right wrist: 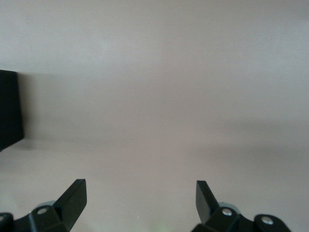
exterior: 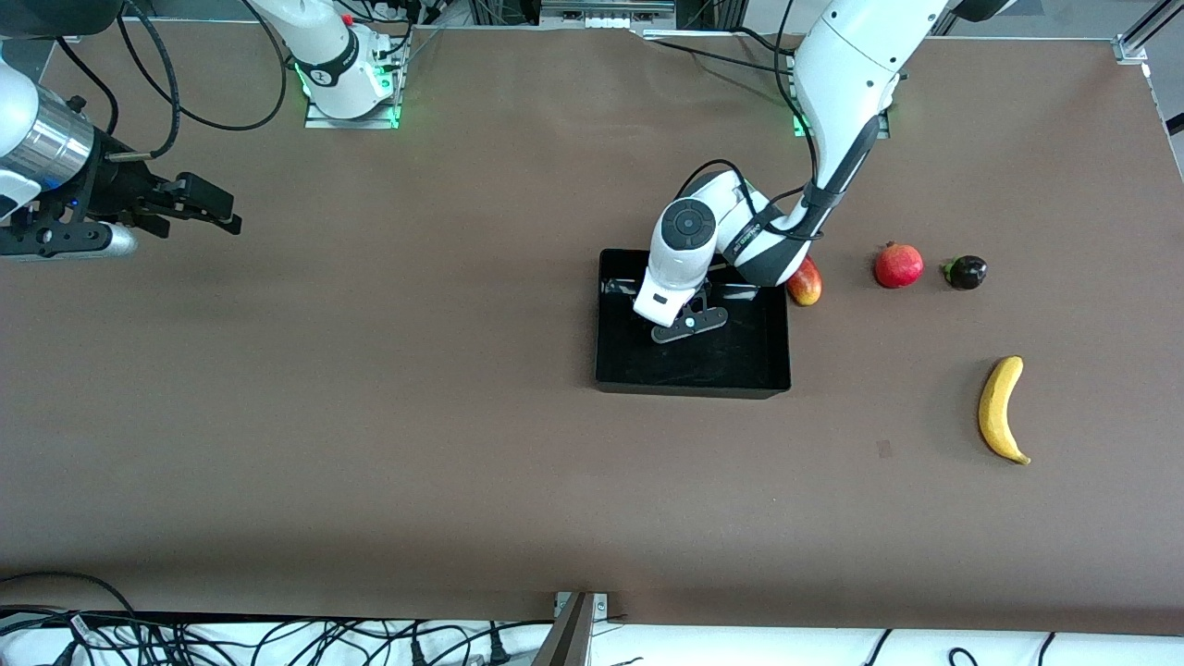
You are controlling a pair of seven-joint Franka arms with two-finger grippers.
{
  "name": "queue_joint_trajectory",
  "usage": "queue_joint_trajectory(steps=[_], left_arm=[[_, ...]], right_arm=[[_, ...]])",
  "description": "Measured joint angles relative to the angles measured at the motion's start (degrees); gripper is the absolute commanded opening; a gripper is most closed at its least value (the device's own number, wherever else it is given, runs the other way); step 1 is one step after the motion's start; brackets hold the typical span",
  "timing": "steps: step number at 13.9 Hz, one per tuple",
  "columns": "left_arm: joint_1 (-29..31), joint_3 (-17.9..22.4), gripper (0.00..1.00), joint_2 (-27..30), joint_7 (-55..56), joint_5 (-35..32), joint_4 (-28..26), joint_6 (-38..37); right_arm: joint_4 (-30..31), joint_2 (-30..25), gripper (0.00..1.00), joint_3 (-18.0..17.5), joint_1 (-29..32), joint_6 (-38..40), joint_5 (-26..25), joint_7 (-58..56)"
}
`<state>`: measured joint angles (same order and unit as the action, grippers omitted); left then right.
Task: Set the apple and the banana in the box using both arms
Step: 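Lower the apple into the box while the right gripper releases and withdraws, then move the left gripper from the box to the yellow banana, then lower the left gripper and grasp the banana at its middle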
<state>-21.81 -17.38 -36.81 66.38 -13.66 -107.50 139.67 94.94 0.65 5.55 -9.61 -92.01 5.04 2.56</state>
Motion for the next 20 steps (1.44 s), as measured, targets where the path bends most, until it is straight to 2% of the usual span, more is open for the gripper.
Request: queue_joint_trajectory(steps=[2, 4, 6, 9, 11, 16, 18, 20], left_arm=[[1.6, -1.4, 1.0, 1.5, 0.7, 0.0, 3.5, -7.0], [5.9, -3.5, 1.0, 4.8, 0.4, 0.0, 8.9, -16.5], [10.9, -3.9, 1.0, 8.2, -4.0, 0.8, 13.3, -23.0], [19.8, -3.1, 1.0, 10.3, -17.7, 2.9, 14.7, -25.4], [23.2, 1.7, 1.0, 10.3, -30.2, 5.4, 14.7, -25.4], [23.9, 20.0, 1.0, 8.8, -66.0, 12.6, 14.5, -22.9], [24.2, 24.4, 1.0, 7.0, -77.5, 13.7, 14.1, -19.3], [24.9, 26.2, 1.0, 4.2, -85.4, 13.8, 13.5, -15.0]], right_arm=[[0.0, 0.0, 1.0, -2.4, 2.1, 0.0, -1.5, -0.3], [-0.1, 0.0, 1.0, -2.6, 2.2, 0.0, -1.7, -0.3], [-0.1, 0.0, 1.0, -2.6, 2.5, 0.0, -2.4, -0.3], [-0.5, 0.0, 1.0, -2.6, 2.7, -0.2, -2.7, -0.3], [-1.1, 0.0, 1.0, -2.8, 2.7, -0.2, -2.9, -0.3], [-1.4, 0.4, 1.0, -3.0, 3.0, -0.6, -3.1, -0.3], [-1.4, 0.6, 1.0, -3.0, 3.3, -0.9, -3.1, -0.3], [-1.6, 0.8, 1.0, -2.8, 3.6, -1.0, -3.2, -0.3]])
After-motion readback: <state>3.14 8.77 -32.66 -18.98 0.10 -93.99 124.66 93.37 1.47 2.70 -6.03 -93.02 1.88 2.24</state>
